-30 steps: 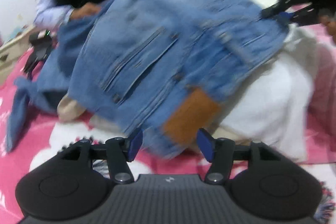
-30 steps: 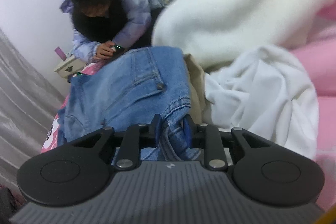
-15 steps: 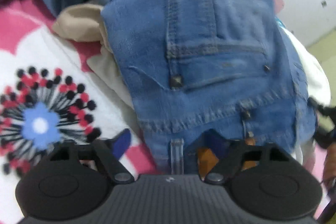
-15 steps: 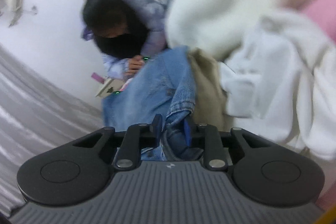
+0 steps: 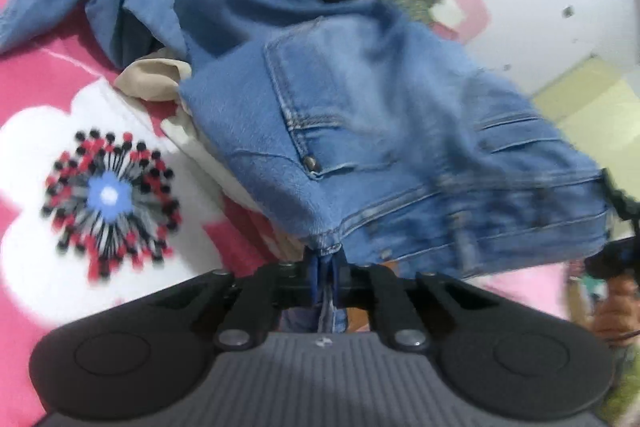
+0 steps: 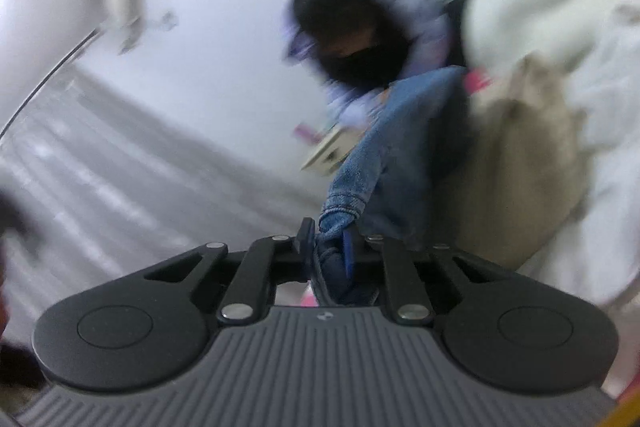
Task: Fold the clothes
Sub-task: 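Lift the jeans off the pile with both grippers and swing them up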
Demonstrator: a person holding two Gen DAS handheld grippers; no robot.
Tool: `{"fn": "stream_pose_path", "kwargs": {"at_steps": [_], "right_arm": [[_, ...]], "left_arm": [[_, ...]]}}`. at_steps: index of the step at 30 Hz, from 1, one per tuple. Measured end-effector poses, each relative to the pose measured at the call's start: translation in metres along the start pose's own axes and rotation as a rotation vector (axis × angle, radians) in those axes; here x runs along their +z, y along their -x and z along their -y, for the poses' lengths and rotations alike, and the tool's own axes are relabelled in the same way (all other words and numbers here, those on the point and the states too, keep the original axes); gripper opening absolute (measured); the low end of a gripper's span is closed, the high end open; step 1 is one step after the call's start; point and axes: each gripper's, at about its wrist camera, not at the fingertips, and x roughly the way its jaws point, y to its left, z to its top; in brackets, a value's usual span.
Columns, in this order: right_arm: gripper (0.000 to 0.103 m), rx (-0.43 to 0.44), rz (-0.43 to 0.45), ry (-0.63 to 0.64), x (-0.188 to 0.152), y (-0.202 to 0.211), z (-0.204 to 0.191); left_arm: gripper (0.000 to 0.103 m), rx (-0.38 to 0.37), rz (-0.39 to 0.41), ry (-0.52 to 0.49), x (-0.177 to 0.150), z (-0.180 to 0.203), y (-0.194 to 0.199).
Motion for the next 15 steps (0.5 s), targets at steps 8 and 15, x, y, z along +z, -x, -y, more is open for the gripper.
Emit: {"fn": "stream_pose_path", "kwargs": {"at_steps": [8, 15], "right_arm": [[0.012, 0.226, -0.006, -0.213, -0.094, 0.019, -0.096], [0.012, 0.326, 0.120, -0.314, -0.131, 0.053, -0.180]], "left_arm": [[0.006, -0.005, -0.027, 0.109, -0.075, 0.037, 0.161], [0.006, -0.009, 0.058, 0.101, -0.106, 0.087, 0.301]]}}
